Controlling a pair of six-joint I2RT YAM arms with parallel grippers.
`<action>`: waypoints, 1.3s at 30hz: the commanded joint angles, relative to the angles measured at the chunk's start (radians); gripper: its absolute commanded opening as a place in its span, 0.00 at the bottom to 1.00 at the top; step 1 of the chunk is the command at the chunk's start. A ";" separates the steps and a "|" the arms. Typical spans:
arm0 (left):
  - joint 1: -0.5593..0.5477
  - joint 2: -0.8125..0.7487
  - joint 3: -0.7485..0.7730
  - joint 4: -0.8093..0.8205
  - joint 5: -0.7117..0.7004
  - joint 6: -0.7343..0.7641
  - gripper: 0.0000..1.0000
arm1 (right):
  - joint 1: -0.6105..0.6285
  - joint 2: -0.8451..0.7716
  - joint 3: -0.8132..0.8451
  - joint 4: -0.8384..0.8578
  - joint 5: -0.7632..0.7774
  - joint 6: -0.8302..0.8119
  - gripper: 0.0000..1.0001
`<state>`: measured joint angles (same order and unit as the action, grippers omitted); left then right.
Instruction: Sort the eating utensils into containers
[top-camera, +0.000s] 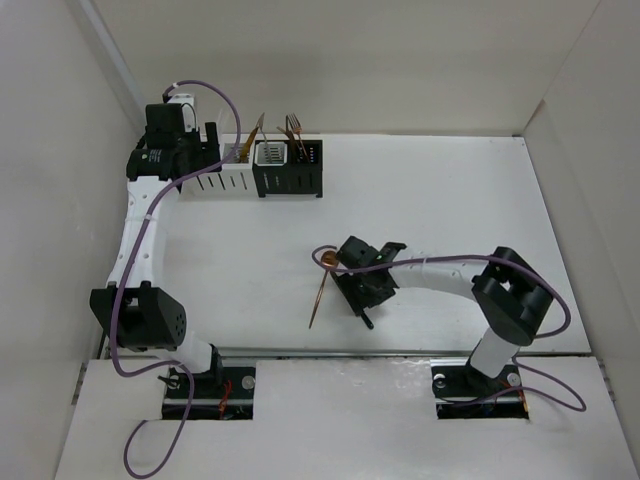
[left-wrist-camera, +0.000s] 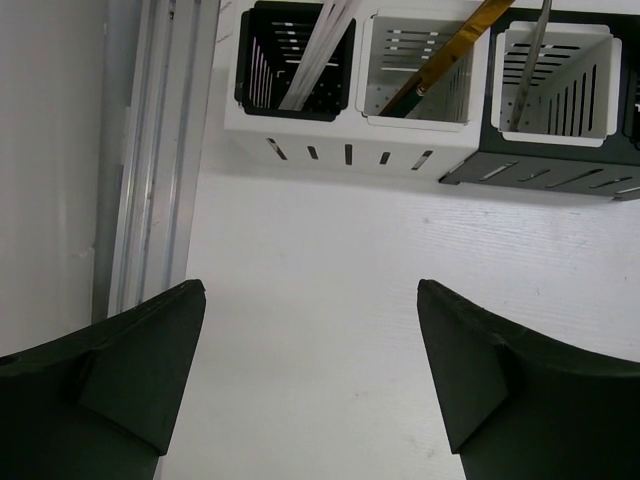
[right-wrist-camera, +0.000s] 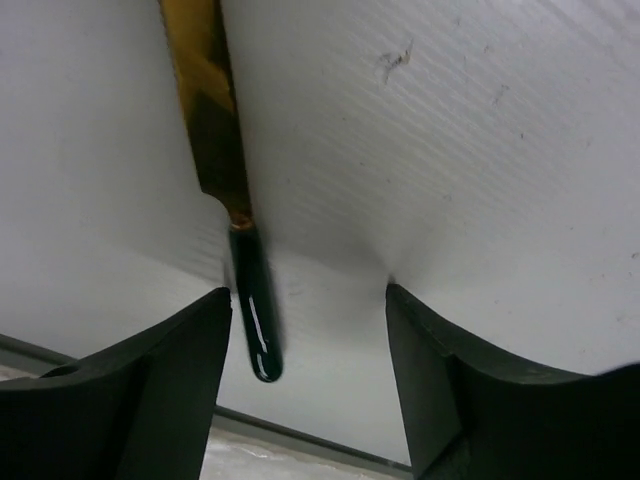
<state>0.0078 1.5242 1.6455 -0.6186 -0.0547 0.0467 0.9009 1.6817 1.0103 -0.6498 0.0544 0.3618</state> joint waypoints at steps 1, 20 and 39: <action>-0.002 -0.065 0.013 0.014 -0.010 -0.008 0.85 | 0.013 0.035 0.037 0.090 0.016 0.028 0.67; -0.037 -0.047 0.031 -0.004 0.219 0.031 0.84 | 0.003 -0.249 0.232 -0.163 0.392 0.020 0.00; -0.186 -0.016 0.126 -0.078 1.208 0.166 0.84 | -0.053 -0.077 0.686 0.762 0.084 -0.067 0.00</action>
<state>-0.1707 1.5173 1.7447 -0.6807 0.9688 0.1646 0.8501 1.6207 1.6444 -0.0486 0.2192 0.2691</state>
